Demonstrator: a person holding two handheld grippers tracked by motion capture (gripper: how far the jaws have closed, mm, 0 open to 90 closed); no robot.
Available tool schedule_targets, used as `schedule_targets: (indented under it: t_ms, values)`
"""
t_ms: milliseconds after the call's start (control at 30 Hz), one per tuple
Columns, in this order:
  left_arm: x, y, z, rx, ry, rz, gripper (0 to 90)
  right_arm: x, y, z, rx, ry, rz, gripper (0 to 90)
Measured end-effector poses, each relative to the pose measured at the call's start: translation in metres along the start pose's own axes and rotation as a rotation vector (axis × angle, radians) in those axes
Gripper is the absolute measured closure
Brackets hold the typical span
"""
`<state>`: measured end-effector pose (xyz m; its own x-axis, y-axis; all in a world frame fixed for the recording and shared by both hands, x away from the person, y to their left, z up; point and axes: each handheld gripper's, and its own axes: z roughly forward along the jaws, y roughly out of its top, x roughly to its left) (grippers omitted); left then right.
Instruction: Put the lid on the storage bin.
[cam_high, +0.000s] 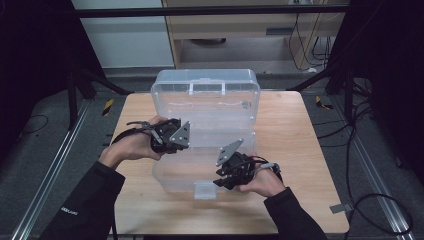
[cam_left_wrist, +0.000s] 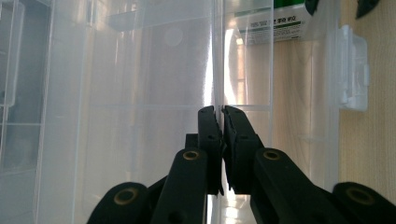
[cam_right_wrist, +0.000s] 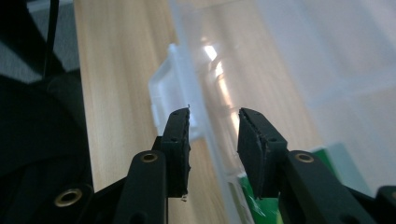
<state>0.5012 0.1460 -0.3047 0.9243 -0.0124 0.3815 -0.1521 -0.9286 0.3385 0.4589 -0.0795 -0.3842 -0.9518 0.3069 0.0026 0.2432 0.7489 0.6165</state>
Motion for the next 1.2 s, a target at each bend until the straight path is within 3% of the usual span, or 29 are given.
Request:
schedule_targets:
  t_ms: [67,267,600,967,1200]
  values:
    - [0.0,0.0,0.0,-0.001,-0.001,-0.001,85.8,-0.005,-0.009,-0.011,-0.054,-0.022,0.035,67.3]
    - [0.0,-0.001,0.0,-0.003,0.001,-0.002,85.8,-0.01,-0.024,-0.027,-0.132,-0.027,0.093,72.3]
    - [0.0,-0.001,0.0,-0.004,0.0,-0.004,85.6,-0.014,-0.047,-0.048,-0.235,-0.051,0.134,84.0]
    - [0.0,-0.001,0.0,-0.009,0.0,-0.008,85.5,-0.019,-0.052,-0.069,-0.363,-0.05,0.186,90.0]
    - [-0.001,-0.002,0.0,-0.014,-0.001,-0.01,85.4,-0.024,-0.041,-0.086,-0.491,-0.137,0.192,90.0]
